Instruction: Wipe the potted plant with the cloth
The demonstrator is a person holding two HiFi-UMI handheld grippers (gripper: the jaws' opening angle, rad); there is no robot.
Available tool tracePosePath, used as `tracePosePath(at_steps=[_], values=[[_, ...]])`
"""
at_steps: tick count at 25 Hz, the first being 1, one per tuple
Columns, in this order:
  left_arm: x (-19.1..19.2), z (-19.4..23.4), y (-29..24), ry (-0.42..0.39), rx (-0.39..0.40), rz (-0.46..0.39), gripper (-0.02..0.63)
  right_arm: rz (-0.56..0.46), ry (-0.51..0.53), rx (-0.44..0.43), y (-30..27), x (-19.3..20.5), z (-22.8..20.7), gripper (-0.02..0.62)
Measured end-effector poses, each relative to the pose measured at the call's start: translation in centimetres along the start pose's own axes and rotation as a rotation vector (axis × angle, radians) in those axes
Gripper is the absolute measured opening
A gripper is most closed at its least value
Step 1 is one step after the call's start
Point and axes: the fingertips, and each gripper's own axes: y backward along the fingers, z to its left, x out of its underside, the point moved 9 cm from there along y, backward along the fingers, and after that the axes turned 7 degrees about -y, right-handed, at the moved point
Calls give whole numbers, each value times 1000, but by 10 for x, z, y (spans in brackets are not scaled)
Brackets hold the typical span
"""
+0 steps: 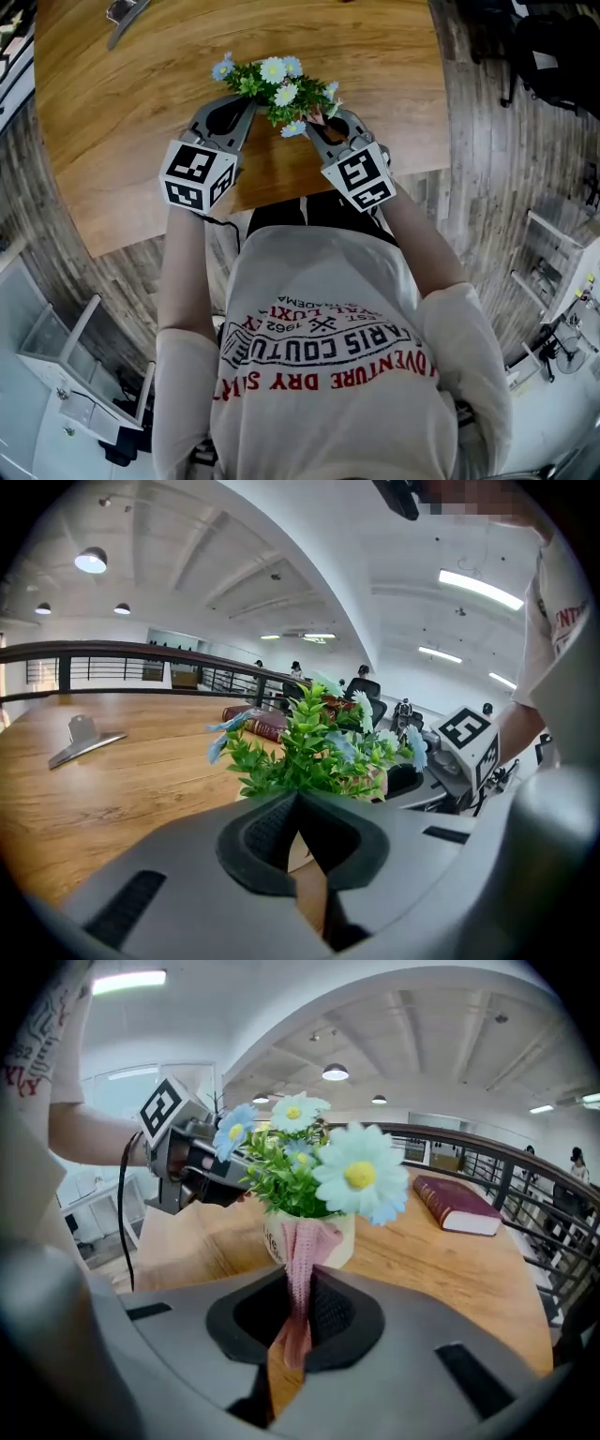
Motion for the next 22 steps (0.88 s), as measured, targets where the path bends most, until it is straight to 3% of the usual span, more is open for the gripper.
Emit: tracePosePath(at_steps=[4,10,16,22], values=[[-3,-7,-2,-33,-38,51,14,10,-47,15,21,0,-20,43],[-5,-16,0,61,-125,13,14,58,9,15,31,-10,-78,43],[-1,-24,-4,162,-208,-14,14,94,168,-119,6,-37,-115,43],[-2,-26,-5,221,-256,-21,14,155,392,-369,-42,-74,-126,43]])
